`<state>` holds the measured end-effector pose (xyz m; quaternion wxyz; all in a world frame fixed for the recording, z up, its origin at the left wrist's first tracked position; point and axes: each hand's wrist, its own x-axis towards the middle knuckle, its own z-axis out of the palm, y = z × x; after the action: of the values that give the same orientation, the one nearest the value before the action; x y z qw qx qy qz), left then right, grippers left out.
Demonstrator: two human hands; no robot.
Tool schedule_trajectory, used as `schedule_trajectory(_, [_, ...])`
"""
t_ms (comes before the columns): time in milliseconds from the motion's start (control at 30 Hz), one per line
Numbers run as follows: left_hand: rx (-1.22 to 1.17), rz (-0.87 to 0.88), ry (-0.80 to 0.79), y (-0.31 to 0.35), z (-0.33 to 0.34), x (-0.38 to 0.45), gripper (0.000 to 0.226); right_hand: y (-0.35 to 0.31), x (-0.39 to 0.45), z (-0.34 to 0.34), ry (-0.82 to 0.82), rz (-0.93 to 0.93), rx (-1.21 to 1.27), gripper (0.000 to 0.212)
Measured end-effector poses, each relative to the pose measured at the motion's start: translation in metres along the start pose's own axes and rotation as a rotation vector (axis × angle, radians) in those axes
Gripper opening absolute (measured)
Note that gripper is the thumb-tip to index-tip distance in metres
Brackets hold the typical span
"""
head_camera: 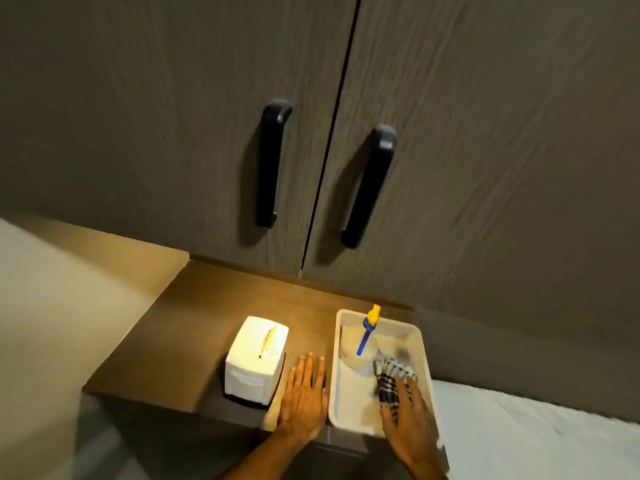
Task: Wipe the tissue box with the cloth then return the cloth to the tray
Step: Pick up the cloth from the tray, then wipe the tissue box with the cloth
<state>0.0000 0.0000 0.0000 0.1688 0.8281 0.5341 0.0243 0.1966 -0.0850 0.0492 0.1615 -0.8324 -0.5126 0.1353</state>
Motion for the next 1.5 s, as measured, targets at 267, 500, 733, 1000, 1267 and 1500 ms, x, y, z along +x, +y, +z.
schedule_trajectory(267, [0.129, 0.021, 0.165, -0.009, 0.01, 0.0, 0.068, 0.012, 0.034, 0.023, -0.275, 0.046, -0.063, 0.081])
schedule_trajectory(500, [0.12, 0.017, 0.21, -0.02, 0.024, 0.008, 0.068, 0.008, 0.044, 0.014, -0.314, 0.103, -0.149, 0.085])
schedule_trajectory(733, [0.094, -0.056, 0.16, -0.013, 0.008, -0.007, 0.065, -0.002, 0.045, -0.018, -0.158, 0.15, -0.163, 0.038])
schedule_trajectory(1000, [-0.145, 0.27, 0.394, -0.015, -0.035, -0.067, 0.054, 0.006, -0.017, -0.072, -0.001, 0.419, 0.71, 0.02])
schedule_trajectory(1267, [-0.221, 0.066, 0.534, -0.111, -0.152, -0.014, 0.047, -0.157, -0.053, -0.033, 0.124, -0.054, 0.479, 0.03])
schedule_trajectory(1500, [-0.09, 0.044, 0.111, -0.171, -0.126, 0.02, 0.05, -0.245, -0.046, 0.04, 0.03, -0.249, 0.225, 0.05])
